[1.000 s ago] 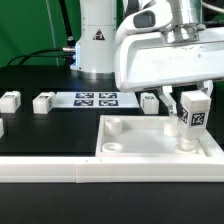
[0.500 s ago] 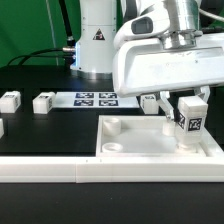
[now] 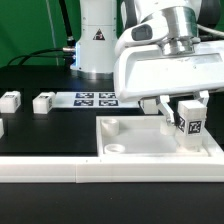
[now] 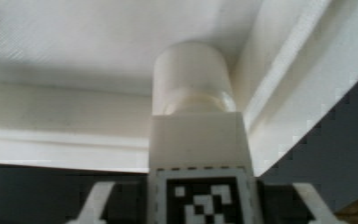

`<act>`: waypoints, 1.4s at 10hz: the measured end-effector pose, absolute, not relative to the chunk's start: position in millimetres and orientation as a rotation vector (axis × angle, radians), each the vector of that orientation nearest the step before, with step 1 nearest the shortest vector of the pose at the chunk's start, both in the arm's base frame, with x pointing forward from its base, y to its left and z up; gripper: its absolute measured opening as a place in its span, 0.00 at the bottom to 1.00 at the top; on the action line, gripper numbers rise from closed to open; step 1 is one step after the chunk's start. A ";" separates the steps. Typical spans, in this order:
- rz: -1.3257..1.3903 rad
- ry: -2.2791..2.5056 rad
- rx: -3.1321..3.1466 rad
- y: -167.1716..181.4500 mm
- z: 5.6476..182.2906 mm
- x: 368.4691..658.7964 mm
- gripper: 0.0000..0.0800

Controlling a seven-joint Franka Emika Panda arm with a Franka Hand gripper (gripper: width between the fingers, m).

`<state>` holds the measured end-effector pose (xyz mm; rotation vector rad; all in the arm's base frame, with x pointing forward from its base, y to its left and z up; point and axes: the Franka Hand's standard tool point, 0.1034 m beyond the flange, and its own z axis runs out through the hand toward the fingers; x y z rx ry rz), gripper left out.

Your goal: Assemble square table

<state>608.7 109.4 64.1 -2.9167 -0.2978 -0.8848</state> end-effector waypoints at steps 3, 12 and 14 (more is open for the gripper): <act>-0.859 -0.301 -2.923 109.3 61.7 606.6 0.47; -0.857 -0.311 -2.925 109.0 88.8 613.2 0.81; -0.831 -0.313 -2.932 108.4 93.0 613.5 0.81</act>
Offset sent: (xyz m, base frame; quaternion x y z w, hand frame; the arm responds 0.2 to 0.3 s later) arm 0.0000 0.0000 0.0000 0.0000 0.0000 0.0000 1.0000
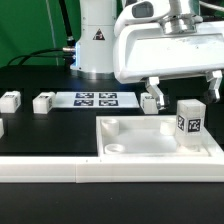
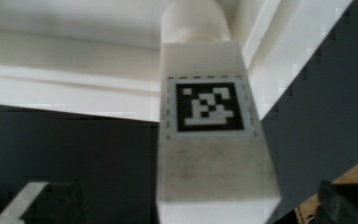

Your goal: Assemble square table

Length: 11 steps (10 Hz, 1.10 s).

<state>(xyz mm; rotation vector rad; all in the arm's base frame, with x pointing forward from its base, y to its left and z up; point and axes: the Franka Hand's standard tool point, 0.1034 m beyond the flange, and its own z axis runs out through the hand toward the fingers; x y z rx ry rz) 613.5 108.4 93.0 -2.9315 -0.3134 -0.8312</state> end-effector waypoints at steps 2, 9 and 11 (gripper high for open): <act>-0.791 -0.317 -2.940 109.2 91.5 614.2 0.81; -0.135 -0.322 -3.008 117.9 88.1 620.1 0.81; -0.066 -0.309 -3.014 110.4 86.7 619.6 0.81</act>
Offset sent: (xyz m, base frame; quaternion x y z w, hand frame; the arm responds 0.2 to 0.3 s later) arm 0.0240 -0.0080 -0.0002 -0.0216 -0.1919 -0.0005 0.9812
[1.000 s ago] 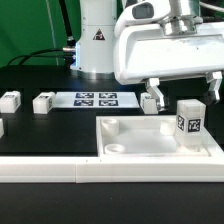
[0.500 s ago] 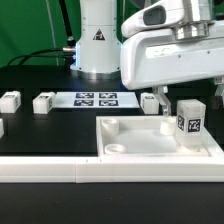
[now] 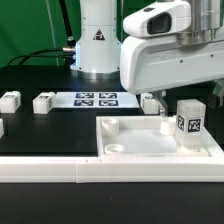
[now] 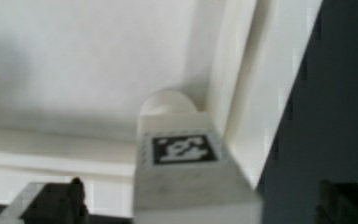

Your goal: Assemble square table

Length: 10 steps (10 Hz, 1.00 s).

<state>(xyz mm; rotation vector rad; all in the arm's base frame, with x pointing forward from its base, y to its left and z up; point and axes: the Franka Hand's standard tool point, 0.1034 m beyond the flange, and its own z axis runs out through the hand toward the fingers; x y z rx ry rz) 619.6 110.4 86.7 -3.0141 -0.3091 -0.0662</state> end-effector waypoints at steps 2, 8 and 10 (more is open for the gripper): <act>-0.131 -0.292 -3.017 108.4 86.7 624.3 0.81; -0.142 -0.284 -3.017 109.8 85.8 624.7 0.36; -0.140 -0.260 -3.019 109.8 85.8 624.7 0.36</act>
Offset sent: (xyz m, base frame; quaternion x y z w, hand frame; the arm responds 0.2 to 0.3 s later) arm 0.0035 0.0019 -0.0006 -0.0052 0.0124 -0.0040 0.9999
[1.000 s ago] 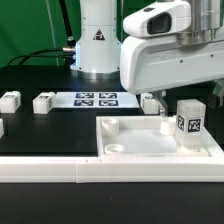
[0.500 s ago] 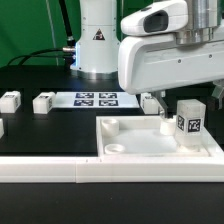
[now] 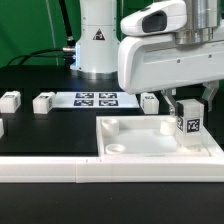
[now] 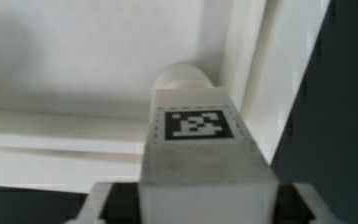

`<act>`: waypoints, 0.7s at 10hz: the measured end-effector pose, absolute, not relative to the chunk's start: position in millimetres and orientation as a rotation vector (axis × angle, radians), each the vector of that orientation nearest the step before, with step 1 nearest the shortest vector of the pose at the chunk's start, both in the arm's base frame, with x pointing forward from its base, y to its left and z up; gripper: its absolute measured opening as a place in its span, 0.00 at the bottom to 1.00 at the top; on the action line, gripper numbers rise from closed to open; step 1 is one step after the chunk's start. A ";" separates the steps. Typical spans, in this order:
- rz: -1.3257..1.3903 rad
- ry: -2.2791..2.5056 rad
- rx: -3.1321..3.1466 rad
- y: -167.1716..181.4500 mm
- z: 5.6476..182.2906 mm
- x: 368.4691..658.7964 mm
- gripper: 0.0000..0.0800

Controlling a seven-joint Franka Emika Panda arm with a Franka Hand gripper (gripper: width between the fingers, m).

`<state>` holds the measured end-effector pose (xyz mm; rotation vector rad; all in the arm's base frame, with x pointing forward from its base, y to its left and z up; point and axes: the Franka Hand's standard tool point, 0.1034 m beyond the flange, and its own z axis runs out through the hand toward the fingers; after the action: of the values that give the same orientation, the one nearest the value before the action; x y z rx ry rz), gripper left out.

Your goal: Assemble square table

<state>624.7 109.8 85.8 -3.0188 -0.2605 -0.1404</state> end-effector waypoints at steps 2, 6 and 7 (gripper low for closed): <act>-0.130 -0.012 -3.015 112.0 85.7 624.4 0.36; -0.196 0.627 -2.924 110.6 84.9 621.5 0.36; -0.206 0.774 -2.883 110.4 84.8 620.6 0.36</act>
Offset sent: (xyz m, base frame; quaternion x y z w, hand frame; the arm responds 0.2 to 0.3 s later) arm -0.0147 0.0048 -0.0045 -0.0079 0.0315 0.2883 0.9570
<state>620.6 110.4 84.8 -2.8826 0.7743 -0.2061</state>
